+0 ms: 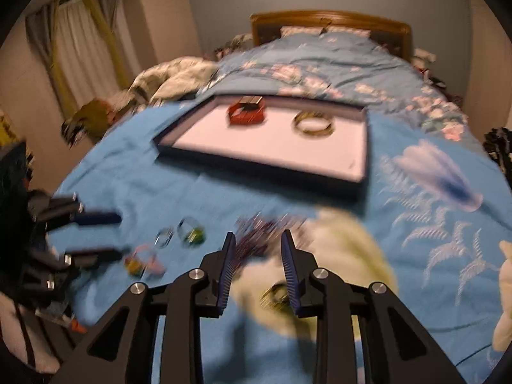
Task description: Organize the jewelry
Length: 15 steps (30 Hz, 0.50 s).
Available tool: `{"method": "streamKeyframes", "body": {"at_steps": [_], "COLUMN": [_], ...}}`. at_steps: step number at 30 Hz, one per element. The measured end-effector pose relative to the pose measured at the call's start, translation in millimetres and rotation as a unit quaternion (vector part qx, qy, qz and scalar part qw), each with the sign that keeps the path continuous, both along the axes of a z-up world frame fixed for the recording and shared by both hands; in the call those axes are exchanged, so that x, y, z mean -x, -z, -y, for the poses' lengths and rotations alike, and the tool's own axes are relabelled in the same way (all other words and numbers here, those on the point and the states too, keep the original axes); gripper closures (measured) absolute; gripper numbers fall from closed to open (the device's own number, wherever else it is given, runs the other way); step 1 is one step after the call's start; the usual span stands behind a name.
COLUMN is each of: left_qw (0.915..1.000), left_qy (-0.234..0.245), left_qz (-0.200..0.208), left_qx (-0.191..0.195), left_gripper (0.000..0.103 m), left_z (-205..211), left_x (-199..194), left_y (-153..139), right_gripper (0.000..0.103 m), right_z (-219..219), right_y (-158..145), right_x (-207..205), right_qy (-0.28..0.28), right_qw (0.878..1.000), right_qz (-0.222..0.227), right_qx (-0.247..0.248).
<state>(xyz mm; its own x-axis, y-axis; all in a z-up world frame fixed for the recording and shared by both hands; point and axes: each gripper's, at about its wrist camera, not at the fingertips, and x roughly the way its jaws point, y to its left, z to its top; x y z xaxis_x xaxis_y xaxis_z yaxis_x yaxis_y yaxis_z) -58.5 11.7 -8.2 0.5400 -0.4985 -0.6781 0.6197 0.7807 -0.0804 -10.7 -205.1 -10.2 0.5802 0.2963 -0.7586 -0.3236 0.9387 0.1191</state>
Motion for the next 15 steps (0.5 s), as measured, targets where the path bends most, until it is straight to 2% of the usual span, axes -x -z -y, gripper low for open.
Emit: {"method": "streamKeyframes", "body": {"at_steps": [4,12,13,14,15], "left_qw": [0.9997,0.9988,0.9988,0.9988,0.9988], "left_qy": [-0.012,-0.017,-0.018,-0.019,-0.021], "left_qz": [0.011,0.031,0.031,0.03,0.03], "left_qx": [-0.016,-0.034,-0.033,-0.032,-0.031], "left_gripper": [0.061,0.061,0.061,0.061,0.061], "left_z": [2,11,11,12,11], "left_x": [2,4,4,3,4], "left_y": [2,1,1,2,1], "right_gripper": [0.072,0.068,0.071,0.08,0.085], "right_z": [-15,-31,-33,-34,-34], "right_y": [17,25,25,25,25], "right_x": [7,4,2,2,2], "right_qy": [-0.012,-0.002,0.0,0.002,0.002], "right_qw": [1.0,1.0,1.0,0.999,0.999], "right_qz": [-0.026,-0.025,-0.024,-0.022,-0.022], "right_qx": [0.007,0.013,0.019,0.023,0.026]}}
